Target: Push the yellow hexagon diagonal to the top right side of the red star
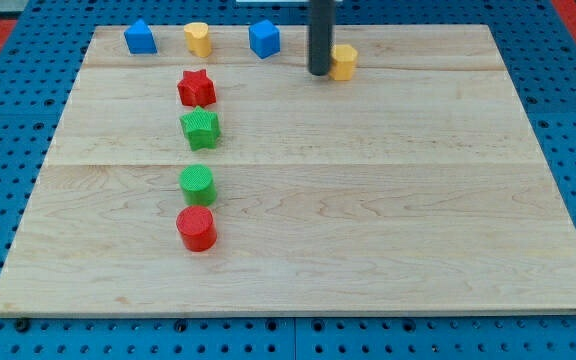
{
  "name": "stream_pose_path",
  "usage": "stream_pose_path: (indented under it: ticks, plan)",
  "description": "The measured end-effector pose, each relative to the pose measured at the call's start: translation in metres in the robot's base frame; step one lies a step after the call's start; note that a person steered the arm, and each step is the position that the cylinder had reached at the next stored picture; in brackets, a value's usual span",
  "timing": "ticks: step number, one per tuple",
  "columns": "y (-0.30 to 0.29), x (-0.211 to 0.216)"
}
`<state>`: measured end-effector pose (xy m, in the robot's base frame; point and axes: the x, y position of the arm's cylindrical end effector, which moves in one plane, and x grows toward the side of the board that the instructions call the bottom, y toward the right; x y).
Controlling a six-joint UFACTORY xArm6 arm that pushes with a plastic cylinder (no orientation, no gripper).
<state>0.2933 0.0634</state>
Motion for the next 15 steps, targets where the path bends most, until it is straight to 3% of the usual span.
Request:
stream_pose_path:
  ticks: [1,5,8,10,12,15]
  plan:
    - [0.041,-0.007]
    - [0.060,-0.038]
    - [0.089,0.055]
    - [0.084,0.061]
    - [0.105,-0.044]
    - [0.043,-0.086]
